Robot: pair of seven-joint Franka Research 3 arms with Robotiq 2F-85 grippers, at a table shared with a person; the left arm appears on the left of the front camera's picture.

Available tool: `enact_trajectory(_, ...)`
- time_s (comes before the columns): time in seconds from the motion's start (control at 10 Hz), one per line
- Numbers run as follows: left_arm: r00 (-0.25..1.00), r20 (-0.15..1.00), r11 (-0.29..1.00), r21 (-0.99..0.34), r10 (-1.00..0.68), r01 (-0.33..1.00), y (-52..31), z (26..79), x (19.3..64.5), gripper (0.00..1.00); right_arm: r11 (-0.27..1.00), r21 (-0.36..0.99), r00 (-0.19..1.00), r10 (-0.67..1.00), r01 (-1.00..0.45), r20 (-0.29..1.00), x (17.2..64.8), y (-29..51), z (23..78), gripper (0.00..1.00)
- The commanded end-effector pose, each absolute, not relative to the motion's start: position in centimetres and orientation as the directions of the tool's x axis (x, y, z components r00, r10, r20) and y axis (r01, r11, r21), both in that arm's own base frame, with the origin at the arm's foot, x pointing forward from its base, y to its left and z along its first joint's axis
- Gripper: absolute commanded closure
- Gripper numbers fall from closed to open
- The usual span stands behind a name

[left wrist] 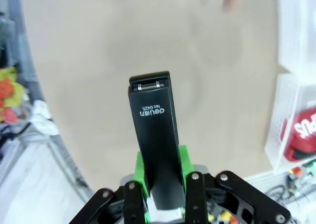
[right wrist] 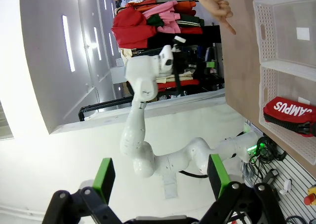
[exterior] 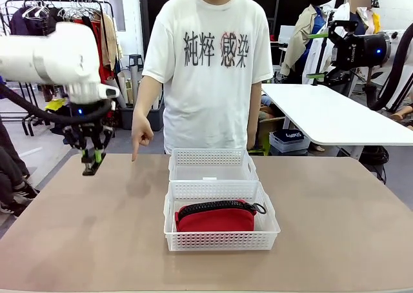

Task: Distribute items into two baskets.
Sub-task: Pick up the Stapler that the person points to, then place the picked Stapler into the Organizing basket as instructed by the person.

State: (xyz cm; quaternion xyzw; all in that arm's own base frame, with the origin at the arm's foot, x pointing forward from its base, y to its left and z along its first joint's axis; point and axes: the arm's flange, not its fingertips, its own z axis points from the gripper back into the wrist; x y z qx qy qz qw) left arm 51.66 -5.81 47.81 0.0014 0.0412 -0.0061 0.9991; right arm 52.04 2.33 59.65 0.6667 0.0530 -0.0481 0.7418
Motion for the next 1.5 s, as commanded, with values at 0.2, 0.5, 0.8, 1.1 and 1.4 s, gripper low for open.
enact_trajectory(0.2,0.998,-0.070,0.997,-0.075,-0.002,-0.003,-4.2,56.8,52.6,1.00,0.087,0.986,0.990,-0.003,0.140,-0.140,52.0,2.4,60.1,0.00)
enact_trajectory(0.5,0.999,-0.047,0.996,-0.093,-0.011,0.007,-3.9,62.0,52.0,1.00,0.087,0.986,0.990,-0.003,0.140,-0.140,52.0,2.4,60.1,0.00)
enact_trajectory(0.8,1.000,0.016,0.993,-0.121,-0.009,0.011,-3.9,65.0,51.8,1.00,0.087,0.986,0.990,-0.003,0.140,-0.140,52.0,2.4,60.1,0.00)
enact_trajectory(1.1,1.000,0.022,0.994,-0.111,-0.009,0.011,-4.3,65.1,51.7,1.00,0.087,0.986,0.990,-0.003,0.140,-0.140,52.0,2.4,60.1,0.00)
enact_trajectory(1.4,1.000,0.022,0.994,-0.111,-0.009,0.011,-4.3,65.1,51.7,1.00,0.087,0.986,0.990,-0.003,0.140,-0.140,52.0,2.4,60.1,0.00)
